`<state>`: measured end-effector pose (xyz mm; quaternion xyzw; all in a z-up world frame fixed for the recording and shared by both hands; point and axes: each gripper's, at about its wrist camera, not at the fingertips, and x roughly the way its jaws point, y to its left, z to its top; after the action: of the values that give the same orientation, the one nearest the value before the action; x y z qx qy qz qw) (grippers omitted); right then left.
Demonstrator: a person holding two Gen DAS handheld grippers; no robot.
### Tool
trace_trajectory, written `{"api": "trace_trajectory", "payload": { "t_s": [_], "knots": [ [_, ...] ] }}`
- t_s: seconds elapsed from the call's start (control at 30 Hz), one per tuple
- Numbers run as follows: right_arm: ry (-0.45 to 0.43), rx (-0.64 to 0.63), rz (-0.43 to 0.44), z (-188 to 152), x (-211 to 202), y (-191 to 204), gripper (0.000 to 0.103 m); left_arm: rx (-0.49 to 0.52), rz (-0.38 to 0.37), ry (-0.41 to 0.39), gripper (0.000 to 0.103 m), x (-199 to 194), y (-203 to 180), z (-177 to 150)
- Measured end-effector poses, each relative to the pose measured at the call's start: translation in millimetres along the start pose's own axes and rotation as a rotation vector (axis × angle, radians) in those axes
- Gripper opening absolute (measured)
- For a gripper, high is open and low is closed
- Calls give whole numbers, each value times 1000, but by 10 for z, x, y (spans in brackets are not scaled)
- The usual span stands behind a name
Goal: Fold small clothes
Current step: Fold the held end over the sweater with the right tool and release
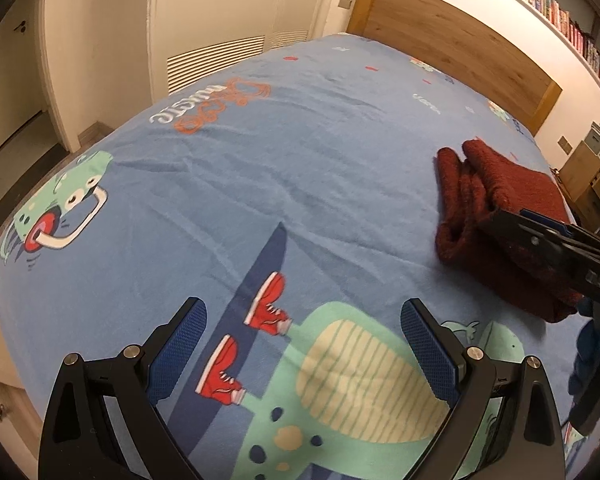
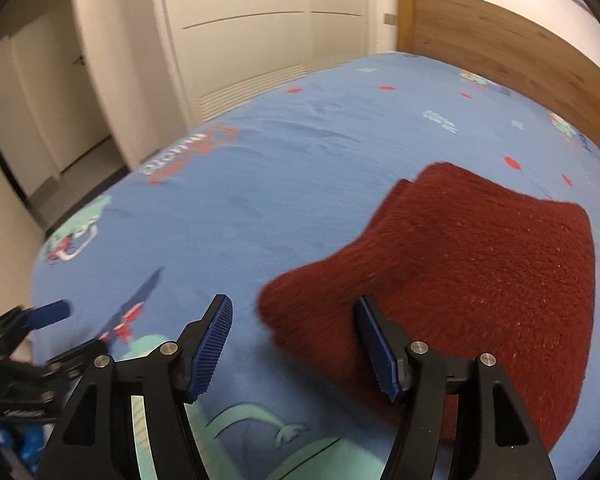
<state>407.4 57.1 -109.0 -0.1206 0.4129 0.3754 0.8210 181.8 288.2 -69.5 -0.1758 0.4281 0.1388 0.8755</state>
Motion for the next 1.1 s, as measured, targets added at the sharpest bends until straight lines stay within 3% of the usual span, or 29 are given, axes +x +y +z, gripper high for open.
{"api": "trace_trajectory", "payload": {
  "t_s": [0.13, 0.27, 0.43, 0.53, 0.73, 0.9, 1.1],
  "knots": [
    [-49, 17, -7, 33, -305, -63, 67, 19, -5, -6, 96, 5, -48, 42],
    [-94, 43, -88, 121, -491, -301, 67, 30, -13, -13, 96, 32, -87, 108],
    [-61, 133, -232, 198, -281, -793, 67, 59, -30, -30, 96, 67, -176, 273],
    [-20, 164, -256, 203, -62, -956, 67, 76, -47, -41, 96, 100, -234, 411],
    [69, 69, -254, 97, 349, -771, 69, 109, -55, -53, 96, 200, -355, 608],
    [77, 1, -231, 45, 485, -527, 67, 128, -51, -52, 96, 244, -425, 636],
    [63, 32, -193, 78, 455, -598, 67, 134, -91, -32, 96, 295, -578, 753]
  ]
}}
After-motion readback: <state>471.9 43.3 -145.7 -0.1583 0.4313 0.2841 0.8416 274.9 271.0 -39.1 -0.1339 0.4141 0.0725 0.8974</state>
